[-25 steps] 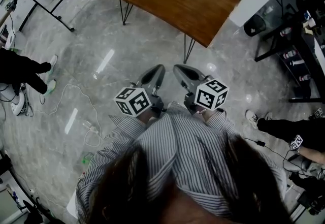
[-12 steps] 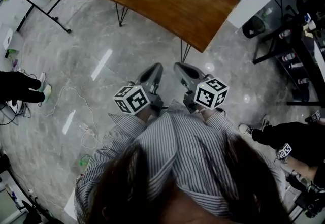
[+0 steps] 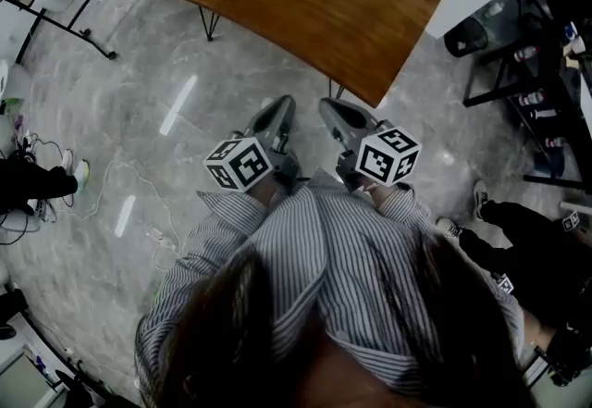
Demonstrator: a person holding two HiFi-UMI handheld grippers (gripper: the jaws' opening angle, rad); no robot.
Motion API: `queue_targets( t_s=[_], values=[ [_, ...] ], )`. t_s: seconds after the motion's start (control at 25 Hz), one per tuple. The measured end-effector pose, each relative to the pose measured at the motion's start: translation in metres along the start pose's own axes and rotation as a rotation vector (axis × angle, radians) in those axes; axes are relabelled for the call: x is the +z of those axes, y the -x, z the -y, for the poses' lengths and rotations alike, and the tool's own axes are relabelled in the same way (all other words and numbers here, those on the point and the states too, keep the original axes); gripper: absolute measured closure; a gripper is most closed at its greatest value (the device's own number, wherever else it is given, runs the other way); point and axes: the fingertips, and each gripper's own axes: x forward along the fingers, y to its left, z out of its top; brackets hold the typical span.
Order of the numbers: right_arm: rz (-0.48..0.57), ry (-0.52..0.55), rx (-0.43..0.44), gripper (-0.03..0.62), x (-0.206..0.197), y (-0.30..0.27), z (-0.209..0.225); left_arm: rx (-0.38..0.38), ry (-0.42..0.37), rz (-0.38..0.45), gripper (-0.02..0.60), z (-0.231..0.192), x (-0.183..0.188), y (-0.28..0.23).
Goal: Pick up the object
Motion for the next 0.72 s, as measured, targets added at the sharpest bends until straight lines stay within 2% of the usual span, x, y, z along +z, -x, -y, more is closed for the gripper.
queue_targets(
  t_s=[0.12,0.28,0.44,0.6,0.72],
  values=[
    [0.023,-0.006,-0.036,0.592,0.029,-0.04,0.027,-0.017,-0.002,-0.004,0.578,-0.028,0.039,-0.038],
    [0.059,-0.016,-0.064,0.592,0.082,-0.103,0.055,-0.016,-0.041,-0.013,0.578,-0.066,0.112,-0.089],
    [0.088,-0.031,-0.089,0.592,0.128,-0.164,0.075,-0.026,-0.069,-0.057,0.578,-0.098,0.169,-0.131],
    [0.093,-0.028,-0.095,0.592,0.157,-0.207,0.083,-0.019,-0.1,-0.096,0.578,-0.123,0.201,-0.159],
    [0.062,-0.025,-0.11,0.592,0.16,-0.225,0.094,-0.04,-0.065,-0.085,0.578,-0.139,0.213,-0.179]
  ],
)
